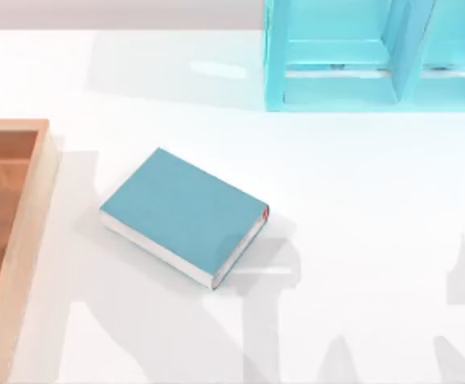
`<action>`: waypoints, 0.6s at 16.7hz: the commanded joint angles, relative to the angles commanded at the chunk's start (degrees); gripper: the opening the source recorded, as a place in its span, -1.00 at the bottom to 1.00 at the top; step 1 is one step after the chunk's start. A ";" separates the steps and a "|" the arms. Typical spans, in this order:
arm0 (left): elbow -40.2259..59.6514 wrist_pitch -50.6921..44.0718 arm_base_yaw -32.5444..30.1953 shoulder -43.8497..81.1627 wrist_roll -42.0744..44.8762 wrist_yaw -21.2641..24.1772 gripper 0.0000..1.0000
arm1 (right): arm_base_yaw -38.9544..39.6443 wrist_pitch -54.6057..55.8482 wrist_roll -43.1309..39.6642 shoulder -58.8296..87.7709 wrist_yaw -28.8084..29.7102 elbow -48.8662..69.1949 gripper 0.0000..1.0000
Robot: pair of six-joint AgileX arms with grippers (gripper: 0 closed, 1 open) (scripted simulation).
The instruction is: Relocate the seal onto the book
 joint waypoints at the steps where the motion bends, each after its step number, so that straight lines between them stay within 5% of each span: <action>1: 0.00 0.00 0.00 0.00 0.00 0.00 -0.96 | 0.00 0.00 0.00 0.00 0.00 0.00 1.00; 10: 0.01 -0.01 -0.12 -0.04 0.07 -0.01 -1.00 | 0.00 0.00 0.00 0.00 0.00 0.00 1.00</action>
